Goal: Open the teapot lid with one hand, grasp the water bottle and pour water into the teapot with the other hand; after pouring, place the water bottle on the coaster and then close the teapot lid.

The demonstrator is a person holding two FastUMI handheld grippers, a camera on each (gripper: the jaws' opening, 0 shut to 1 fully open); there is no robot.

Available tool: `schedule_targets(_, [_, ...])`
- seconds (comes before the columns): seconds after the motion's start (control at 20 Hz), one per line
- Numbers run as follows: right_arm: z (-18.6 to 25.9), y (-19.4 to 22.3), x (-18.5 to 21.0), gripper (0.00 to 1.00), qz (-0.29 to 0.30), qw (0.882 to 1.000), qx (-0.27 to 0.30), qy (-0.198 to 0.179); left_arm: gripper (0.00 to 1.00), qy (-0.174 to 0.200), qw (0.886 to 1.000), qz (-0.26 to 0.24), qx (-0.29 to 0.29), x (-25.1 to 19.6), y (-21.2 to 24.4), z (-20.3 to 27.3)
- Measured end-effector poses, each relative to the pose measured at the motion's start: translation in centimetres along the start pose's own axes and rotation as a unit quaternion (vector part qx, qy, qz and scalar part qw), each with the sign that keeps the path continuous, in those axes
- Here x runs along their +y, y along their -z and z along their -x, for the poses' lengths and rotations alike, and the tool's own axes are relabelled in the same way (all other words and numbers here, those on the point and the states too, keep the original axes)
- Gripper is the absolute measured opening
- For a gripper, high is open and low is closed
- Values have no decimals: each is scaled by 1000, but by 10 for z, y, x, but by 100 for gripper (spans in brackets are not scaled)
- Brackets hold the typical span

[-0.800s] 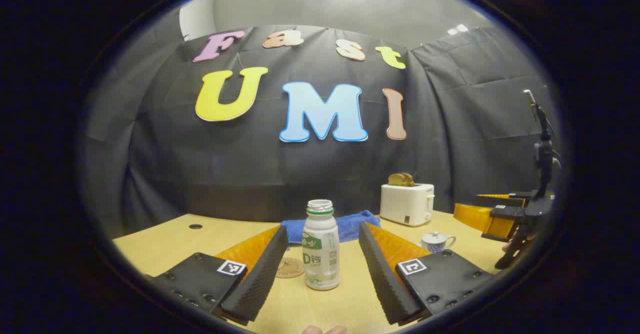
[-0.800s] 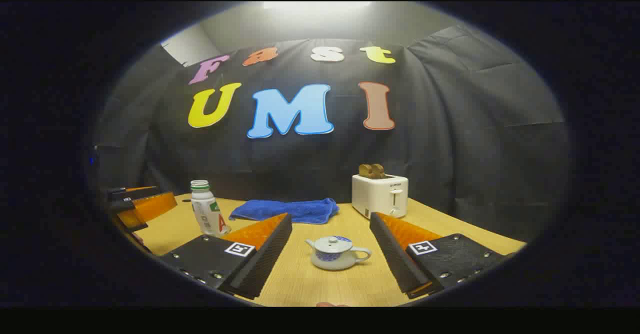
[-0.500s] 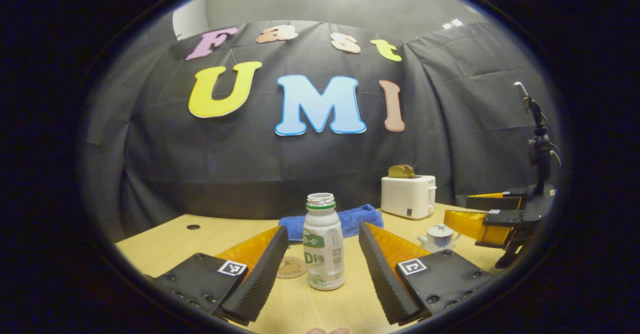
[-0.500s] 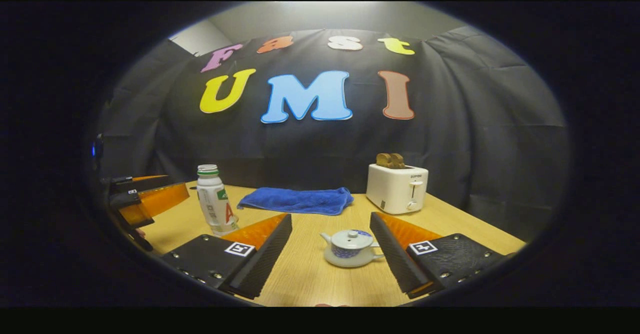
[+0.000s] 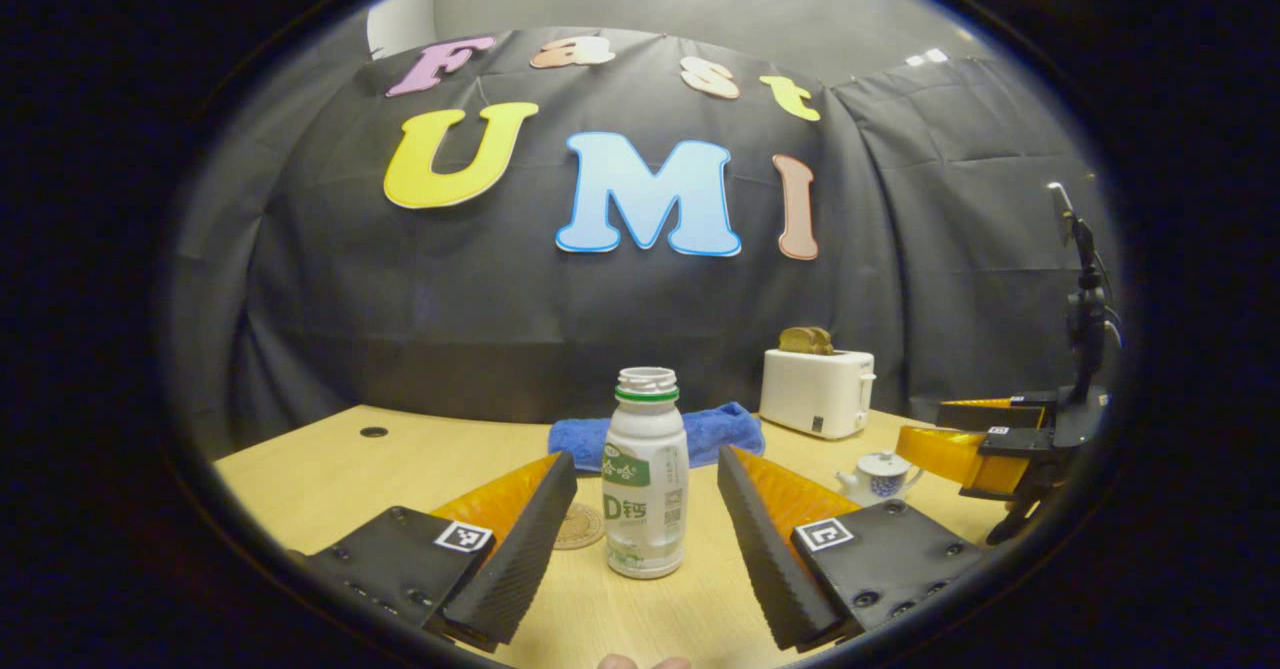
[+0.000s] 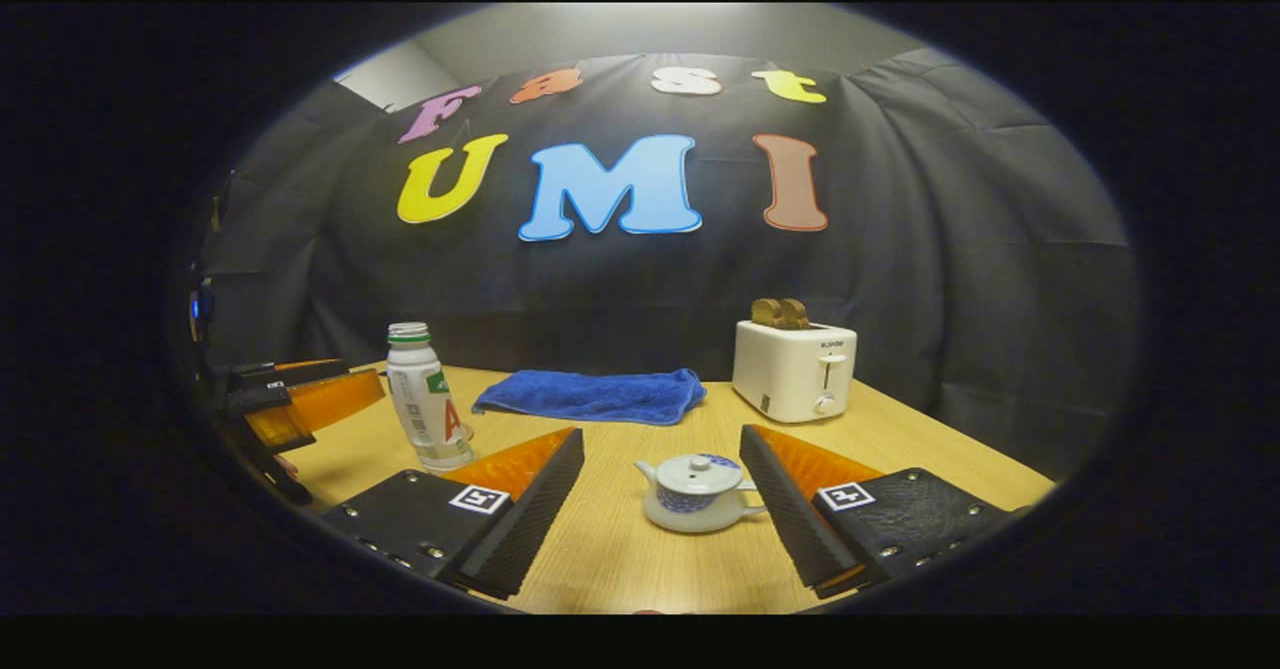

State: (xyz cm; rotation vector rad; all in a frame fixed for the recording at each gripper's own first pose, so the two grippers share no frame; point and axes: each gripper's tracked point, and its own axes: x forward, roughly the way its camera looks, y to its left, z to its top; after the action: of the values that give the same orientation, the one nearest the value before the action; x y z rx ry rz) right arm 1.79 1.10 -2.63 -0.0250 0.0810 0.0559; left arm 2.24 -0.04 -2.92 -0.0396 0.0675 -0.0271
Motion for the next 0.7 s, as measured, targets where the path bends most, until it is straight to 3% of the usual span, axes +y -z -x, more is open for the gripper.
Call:
schedule_targets(0.5, [-46,23,-5,95,-2,999,47,8,97,-6,1000,-7,25,7,19,-26])
schedule_targets(0.55, [-50,27,-5,84,-2,998,54,8,97,-3,1000,-8,28,7,19,-27])
schedule_targets(0.6, [-52,30,-6,65,-1,998,58,10,96,-2,999,-11,30,7,21,-29])
schedule_targets(0.65, [-53,33,-8,68,2,998,61,16,96,-4,1000,-15,28,8,19,-30])
schedule_targets(0.7, [-55,36,-11,64,5,998,66,22,96,-5,1000,-16,25,10,17,-29])
